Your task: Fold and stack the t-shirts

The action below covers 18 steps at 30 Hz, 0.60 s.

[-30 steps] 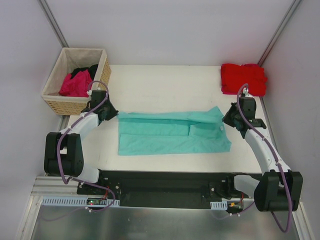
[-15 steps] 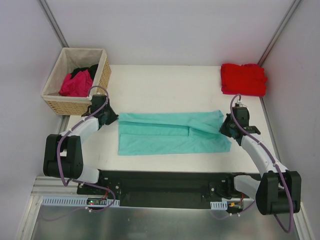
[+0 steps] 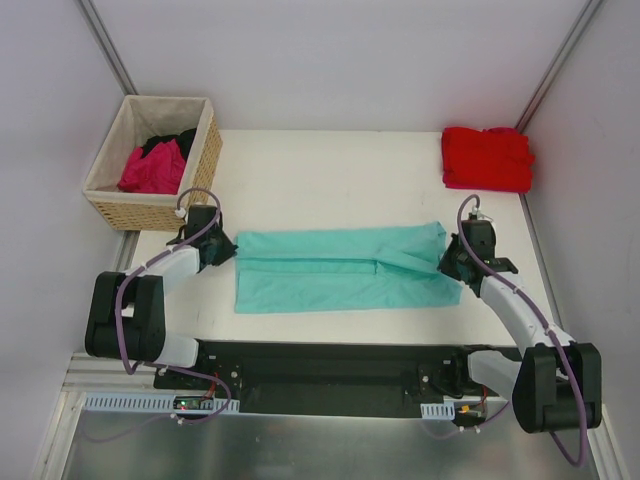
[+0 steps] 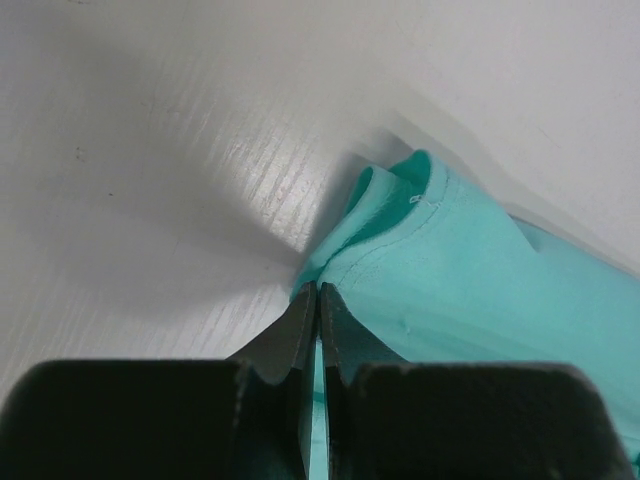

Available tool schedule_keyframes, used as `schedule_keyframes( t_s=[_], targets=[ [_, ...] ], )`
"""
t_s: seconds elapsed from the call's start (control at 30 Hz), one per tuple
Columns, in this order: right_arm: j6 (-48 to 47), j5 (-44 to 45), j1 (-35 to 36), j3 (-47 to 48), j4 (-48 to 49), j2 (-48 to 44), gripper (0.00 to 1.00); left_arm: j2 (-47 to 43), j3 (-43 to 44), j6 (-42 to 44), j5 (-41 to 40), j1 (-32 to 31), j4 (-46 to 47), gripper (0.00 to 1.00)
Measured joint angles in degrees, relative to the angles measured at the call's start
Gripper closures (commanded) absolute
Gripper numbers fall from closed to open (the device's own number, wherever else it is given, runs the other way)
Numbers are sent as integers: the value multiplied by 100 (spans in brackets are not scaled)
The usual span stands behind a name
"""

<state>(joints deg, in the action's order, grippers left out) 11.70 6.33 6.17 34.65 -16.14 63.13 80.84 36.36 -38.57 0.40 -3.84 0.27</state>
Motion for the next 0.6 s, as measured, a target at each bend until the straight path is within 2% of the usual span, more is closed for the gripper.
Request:
schedule_keyframes(
  t_s=[0.17,0.2,0.23,0.27,0.3,0.33,0.37,0.4,0.47,0.5,0.6],
  targets=[
    [101,83,57,-214,-72,-190,99,-83,-57,-28,-101,0,81,100],
    [125,98,70,-249,-83,-219,99,-103,-59,-44,-105,0,90,97],
    [151,109,79,-278,-96,-245,99,-116,-66,-52,-107,0,98,85],
    [177,125,92,-306,-107,-264,90,-138,-76,-76,-107,0,107,38],
    [203,142,103,-339,-114,-278,75,-146,-90,-74,-109,0,116,18],
    [249,166,120,-365,-131,-289,60,-153,-107,-79,-122,-13,125,1],
    [297,195,133,-389,-146,-291,29,-157,-133,-111,-144,-24,140,1],
    [299,234,151,-424,-155,-299,17,-170,-157,-153,-168,-24,164,1],
    [374,317,216,-479,-232,-345,1,-278,-155,-199,-201,-35,299,1],
    [382,365,264,-485,-291,-389,3,-291,-162,-199,-205,-31,293,1],
    [376,546,420,-435,-472,-603,4,-302,-164,-199,-214,-31,271,1]
  ],
)
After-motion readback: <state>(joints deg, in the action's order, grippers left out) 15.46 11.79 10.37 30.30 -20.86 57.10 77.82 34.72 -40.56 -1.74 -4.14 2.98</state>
